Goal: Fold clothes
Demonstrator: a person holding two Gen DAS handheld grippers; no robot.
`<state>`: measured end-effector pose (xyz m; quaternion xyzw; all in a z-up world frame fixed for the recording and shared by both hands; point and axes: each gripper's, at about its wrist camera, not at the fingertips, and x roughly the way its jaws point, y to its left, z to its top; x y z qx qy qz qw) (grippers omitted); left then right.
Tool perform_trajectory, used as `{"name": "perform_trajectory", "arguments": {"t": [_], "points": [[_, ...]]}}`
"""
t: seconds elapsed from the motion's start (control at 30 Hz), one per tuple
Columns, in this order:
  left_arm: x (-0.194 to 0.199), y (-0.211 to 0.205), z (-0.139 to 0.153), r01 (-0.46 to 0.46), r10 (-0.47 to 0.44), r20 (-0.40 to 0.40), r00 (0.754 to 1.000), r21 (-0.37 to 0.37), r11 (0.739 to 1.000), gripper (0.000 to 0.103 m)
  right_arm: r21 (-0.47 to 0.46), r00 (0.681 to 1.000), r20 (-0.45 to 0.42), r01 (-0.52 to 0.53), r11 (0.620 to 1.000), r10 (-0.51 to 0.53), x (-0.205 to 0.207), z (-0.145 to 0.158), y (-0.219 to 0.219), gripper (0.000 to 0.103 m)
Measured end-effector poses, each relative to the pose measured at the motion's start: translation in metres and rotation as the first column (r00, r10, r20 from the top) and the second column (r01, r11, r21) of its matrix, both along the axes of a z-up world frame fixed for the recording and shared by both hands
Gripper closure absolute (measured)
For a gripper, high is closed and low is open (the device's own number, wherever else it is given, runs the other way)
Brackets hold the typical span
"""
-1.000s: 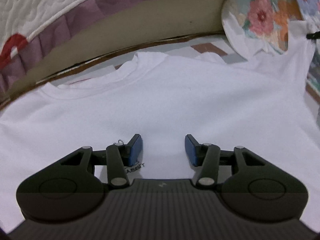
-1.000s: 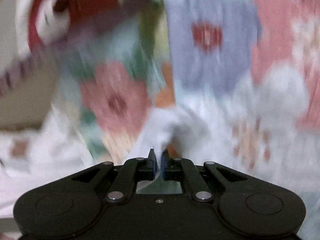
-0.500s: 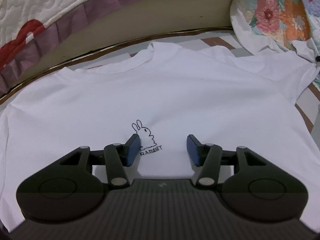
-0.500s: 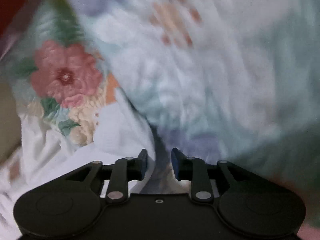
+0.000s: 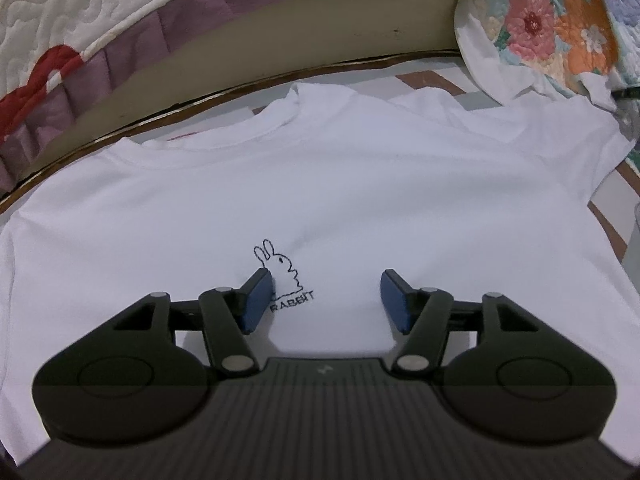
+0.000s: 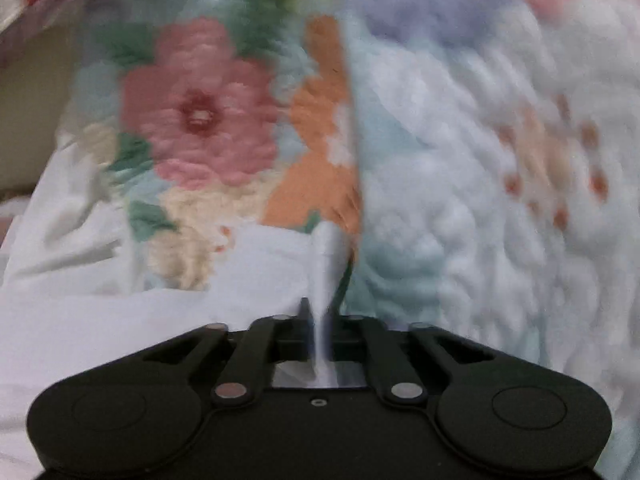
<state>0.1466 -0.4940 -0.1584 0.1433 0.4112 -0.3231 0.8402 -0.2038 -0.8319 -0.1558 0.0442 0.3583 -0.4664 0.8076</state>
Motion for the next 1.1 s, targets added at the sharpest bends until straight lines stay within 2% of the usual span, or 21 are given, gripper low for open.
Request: {"name": "perform_trajectory", "arguments": {"t": [0.1,0.2,0.27,0.3,0.37,0.4,0.43,0.47,0.53,0.6,0.63,0.7,0.8,0.87,0.93,1.0,1.07,1.1], "points": [[0.0,0.002,0.0,0.001,-0.001,0.0,1.0,0.001,1.0,0.043,-0.168,1.0,-0.027,0.003,0.986,-0.008,-0.007,0.024,0.018,0.1],[0.0,0.001,0.0,-0.007,0.007,0.002,1.0,0.001,1.0,0.043,-0.181,0.995,-0.022,0.096,0.979,-0.101,-0.035,0.04,0.017,0.098],[-0.001,0.001,0.0,-0.02,0.02,0.008,1.0,0.002,1.0,0.043,-0.189,0.986,-0.018,0.157,0.969,-0.163,-0.054,0.051,0.016,0.089],[-0.001,0.001,-0.001,-0.028,0.028,0.01,1.0,0.002,1.0,0.043,-0.184,0.982,-0.001,0.187,0.965,-0.19,-0.062,0.057,0.015,0.09],[-0.001,0.001,-0.001,-0.039,0.039,0.012,0.999,-0.001,0.999,0.043,-0.142,0.968,0.087,0.245,0.959,-0.235,-0.078,0.068,0.015,0.091],[-0.001,0.002,-0.001,-0.045,0.045,0.011,0.999,-0.004,0.999,0.043,-0.118,0.958,0.129,0.272,0.955,-0.257,-0.086,0.074,0.015,0.089],[-0.001,0.003,0.0,-0.048,0.048,0.009,0.999,-0.007,0.999,0.043,-0.103,0.948,0.169,0.29,0.951,-0.271,-0.09,0.079,0.017,0.075],[-0.002,0.004,0.0,-0.052,0.052,0.008,0.999,-0.011,0.999,0.043,-0.095,0.948,0.196,0.271,0.958,-0.249,-0.084,0.081,0.022,0.072],[-0.002,0.007,0.0,-0.06,0.061,0.003,0.998,-0.018,0.998,0.043,-0.055,0.964,0.229,0.15,0.987,-0.134,-0.057,0.082,0.035,0.071],[-0.001,0.011,0.001,-0.07,0.07,-0.002,0.998,-0.025,0.997,0.043,0.014,0.971,0.237,-0.021,1.0,0.017,-0.016,0.076,0.052,0.071],[-0.001,0.013,0.001,-0.075,0.074,-0.005,0.997,-0.028,0.997,0.043,0.056,0.966,0.238,-0.118,0.991,0.102,0.008,0.071,0.062,0.071],[0.0,0.017,0.002,-0.086,0.085,-0.011,0.996,-0.034,0.996,0.043,0.157,0.928,0.269,-0.308,0.938,0.26,0.061,0.06,0.086,0.071],[0.003,0.027,0.003,-0.12,0.12,-0.017,0.993,-0.039,0.992,0.043,0.283,0.854,0.335,-0.495,0.822,0.399,0.135,0.04,0.124,0.071],[0.005,0.035,0.003,-0.143,0.143,-0.021,0.99,-0.039,0.989,0.043,0.336,0.83,0.341,-0.547,0.767,0.442,0.172,0.027,0.145,0.07],[0.006,0.042,0.003,-0.156,0.155,-0.023,0.988,-0.039,0.987,0.043,0.352,0.82,0.327,-0.567,0.744,0.47,0.194,0.018,0.161,0.067],[0.006,0.047,0.004,-0.164,0.163,-0.023,0.986,-0.039,0.986,0.043,0.369,0.827,0.306,-0.559,0.742,0.471,0.209,0.007,0.167,0.057],[0.007,0.051,0.005,-0.175,0.174,-0.021,0.985,-0.043,0.984,0.043,0.364,0.844,0.296,-0.533,0.763,0.448,0.213,-0.001,0.169,0.054],[0.007,0.052,0.006,-0.181,0.181,-0.024,0.983,-0.046,0.982,0.043,0.354,0.841,0.289,-0.538,0.765,0.458,0.215,-0.005,0.171,0.054]]}}
